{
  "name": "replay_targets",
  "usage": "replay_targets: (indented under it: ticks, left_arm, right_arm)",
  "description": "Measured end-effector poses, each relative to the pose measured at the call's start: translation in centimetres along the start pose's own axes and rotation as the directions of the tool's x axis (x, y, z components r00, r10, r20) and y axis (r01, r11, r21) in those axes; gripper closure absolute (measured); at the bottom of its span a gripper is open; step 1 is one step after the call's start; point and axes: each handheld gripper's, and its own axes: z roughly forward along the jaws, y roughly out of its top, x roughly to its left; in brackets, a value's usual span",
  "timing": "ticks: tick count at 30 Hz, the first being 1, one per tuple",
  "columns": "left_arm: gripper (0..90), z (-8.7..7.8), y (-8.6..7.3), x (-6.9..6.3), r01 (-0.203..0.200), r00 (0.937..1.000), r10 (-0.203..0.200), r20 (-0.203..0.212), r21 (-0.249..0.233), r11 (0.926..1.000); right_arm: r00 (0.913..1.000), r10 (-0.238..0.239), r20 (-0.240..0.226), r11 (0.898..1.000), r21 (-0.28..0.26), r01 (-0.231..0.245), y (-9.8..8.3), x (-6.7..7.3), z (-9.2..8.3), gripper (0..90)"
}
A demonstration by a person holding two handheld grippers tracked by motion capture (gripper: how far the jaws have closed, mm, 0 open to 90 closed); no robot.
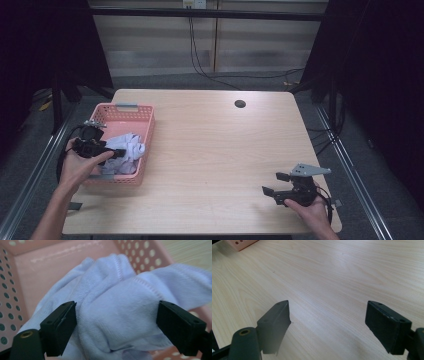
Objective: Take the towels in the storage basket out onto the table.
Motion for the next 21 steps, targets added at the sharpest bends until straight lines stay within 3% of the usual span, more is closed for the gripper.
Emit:
replay_targets:
  ticks: [3, 4, 5, 11, 12, 15, 16, 17, 19, 20, 21]
  left_arm:
    - [13.8, 0.4, 0.0, 0.2, 0.024, 0.9997, -0.024, 0.007, 0.011, 0.9996]
    - [14.1, 0.5, -0.1, 0.5, -0.012, 0.9999, 0.011, 0.007, 0.037, 0.9992]
    - [15.1, 0.6, 0.0, 0.6, -0.018, 0.9998, 0.018, -0.001, 0.060, 0.9981]
    - [6.8, 1.6, 0.4, 0.6, -0.019, 0.9998, 0.020, -0.005, 0.122, 0.9923]
    - [4.3, 2.5, 0.6, 0.4, -0.035, 0.9992, 0.038, -0.014, 0.167, 0.9854]
    - [0.0, 3.2, 0.8, 0.1, -0.046, 0.9984, 0.052, -0.023, 0.196, 0.9795]
    - [0.0, 3.7, 0.9, -0.3, -0.063, 0.9971, 0.071, -0.029, 0.223, 0.9728]
    - [0.0, 3.7, 0.9, -0.3, -0.063, 0.9971, 0.071, -0.029, 0.223, 0.9728]
    - [0.0, 4.0, 1.1, -0.5, -0.091, 0.9942, 0.103, -0.032, 0.257, 0.9621]
    - [0.0, 4.3, 1.2, -0.4, -0.066, 0.9964, 0.078, -0.033, 0.266, 0.9616]
    - [0.0, 4.3, 1.2, -0.4, -0.066, 0.9964, 0.078, -0.033, 0.266, 0.9616]
  right_arm:
    - [1.0000, 0.003, -0.009, 1.000, -0.001, -0.003, 0.0, -0.1, 0.0, 19.6]
    - [0.9999, 0.008, -0.013, 1.000, -0.004, -0.008, 0.0, -0.1, 0.0, 19.6]
    - [0.9999, 0.004, -0.017, 1.000, -0.010, -0.004, 0.0, -0.1, 0.0, 19.7]
    - [0.9997, -0.010, -0.020, 1.000, -0.001, 0.010, 0.0, 0.2, 0.1, 19.8]
    - [0.9997, -0.012, -0.022, 1.000, -0.002, 0.011, 0.0, 0.2, 0.1, 19.8]
    - [0.9997, -0.014, -0.020, 1.000, 0.002, 0.014, 0.0, 0.1, 0.2, 19.8]
    - [0.9997, -0.013, -0.020, 1.000, 0.003, 0.013, 0.0, 0.1, 0.2, 19.9]
    - [0.9997, -0.013, -0.020, 1.000, 0.003, 0.013, 0.0, 0.1, 0.2, 19.9]
    - [0.9995, -0.014, -0.028, 1.000, 0.007, 0.014, 0.0, 0.1, 0.3, 20.1]
    - [0.9995, -0.012, -0.029, 1.000, 0.011, 0.012, 0.0, 0.1, 0.3, 20.3]
    - [0.9994, -0.014, -0.033, 1.000, 0.010, 0.014, 0.0, 0.1, 0.3, 20.5]
